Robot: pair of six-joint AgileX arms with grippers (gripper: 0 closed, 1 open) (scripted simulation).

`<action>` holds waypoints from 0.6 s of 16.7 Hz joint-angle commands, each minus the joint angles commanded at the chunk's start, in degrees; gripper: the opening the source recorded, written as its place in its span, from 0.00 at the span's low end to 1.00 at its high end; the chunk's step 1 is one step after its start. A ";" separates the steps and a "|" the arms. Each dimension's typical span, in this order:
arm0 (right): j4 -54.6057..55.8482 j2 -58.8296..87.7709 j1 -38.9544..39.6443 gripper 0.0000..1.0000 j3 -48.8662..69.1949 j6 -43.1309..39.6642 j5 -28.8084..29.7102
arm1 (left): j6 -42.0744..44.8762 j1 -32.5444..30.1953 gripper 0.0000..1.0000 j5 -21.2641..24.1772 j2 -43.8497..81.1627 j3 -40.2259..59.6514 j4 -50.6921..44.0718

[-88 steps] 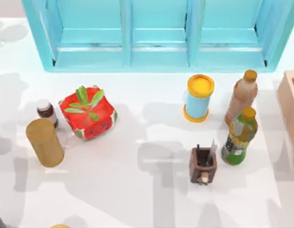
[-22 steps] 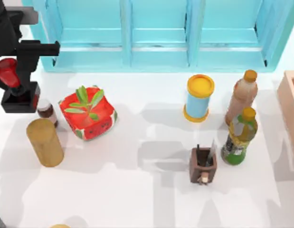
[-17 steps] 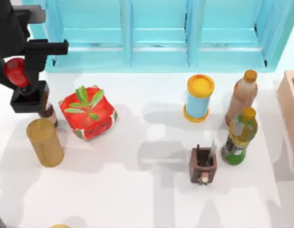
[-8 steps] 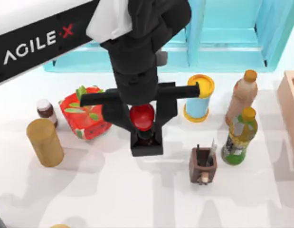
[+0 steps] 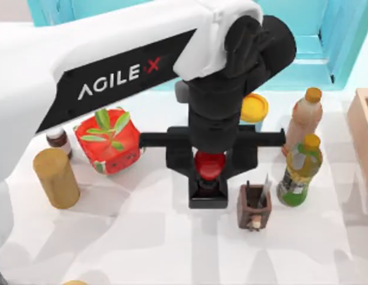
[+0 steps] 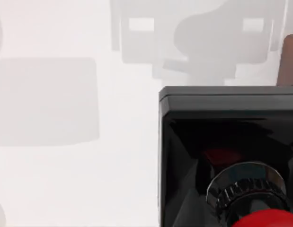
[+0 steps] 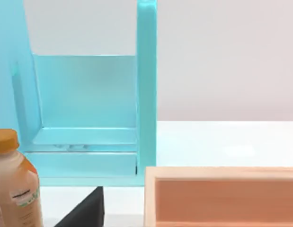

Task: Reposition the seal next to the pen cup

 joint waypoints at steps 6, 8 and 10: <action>0.00 0.00 0.00 1.00 0.00 0.00 0.00 | 0.05 0.06 0.00 0.08 0.02 -2.81 2.78; 0.00 0.00 0.00 1.00 0.00 0.00 0.00 | 0.03 0.03 0.00 0.00 0.05 -3.32 3.37; 0.00 0.00 0.00 1.00 0.00 0.00 0.00 | 0.03 0.03 0.00 0.00 0.05 -3.32 3.37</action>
